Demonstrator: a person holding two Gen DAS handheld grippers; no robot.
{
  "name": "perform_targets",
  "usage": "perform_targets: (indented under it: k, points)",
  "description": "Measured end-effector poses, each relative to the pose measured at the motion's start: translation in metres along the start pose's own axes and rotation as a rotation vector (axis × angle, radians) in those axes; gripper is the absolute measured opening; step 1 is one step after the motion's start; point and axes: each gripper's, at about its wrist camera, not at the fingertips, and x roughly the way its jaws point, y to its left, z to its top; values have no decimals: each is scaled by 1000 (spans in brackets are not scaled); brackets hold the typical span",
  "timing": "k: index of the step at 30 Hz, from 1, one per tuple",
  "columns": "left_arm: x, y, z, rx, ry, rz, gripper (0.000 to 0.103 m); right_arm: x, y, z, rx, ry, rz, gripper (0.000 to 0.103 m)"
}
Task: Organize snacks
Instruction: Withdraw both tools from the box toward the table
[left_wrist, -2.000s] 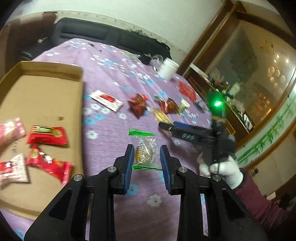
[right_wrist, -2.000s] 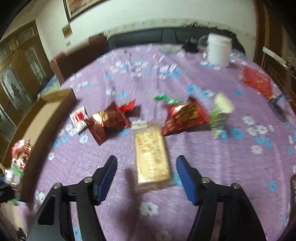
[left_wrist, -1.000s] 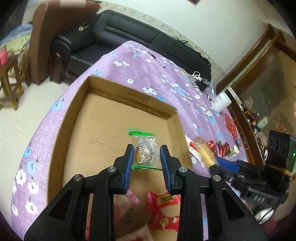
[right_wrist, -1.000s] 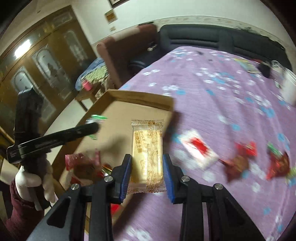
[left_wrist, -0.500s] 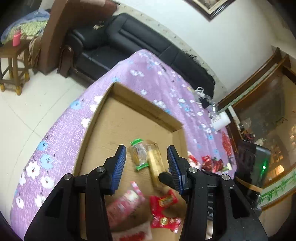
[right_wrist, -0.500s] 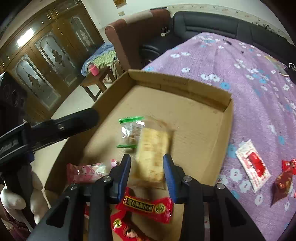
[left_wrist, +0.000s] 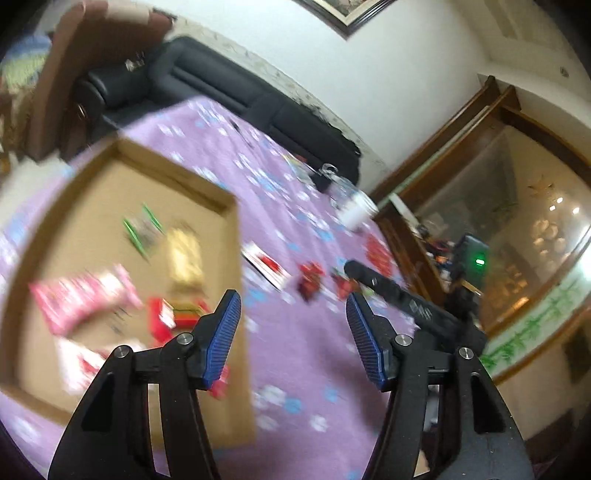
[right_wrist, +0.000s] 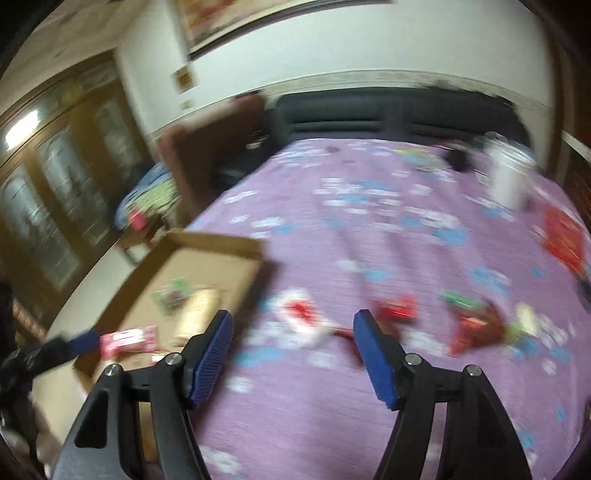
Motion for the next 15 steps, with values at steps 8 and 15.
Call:
perform_targets:
  k: [8,15]
  points:
    - [15,-3,-25,-88,59,-14,60,-1,-69,-9,117,31,-71,71]
    - [21,-8,-38,-85,100,-1,60,56,-57,-5,91,108,-79,71]
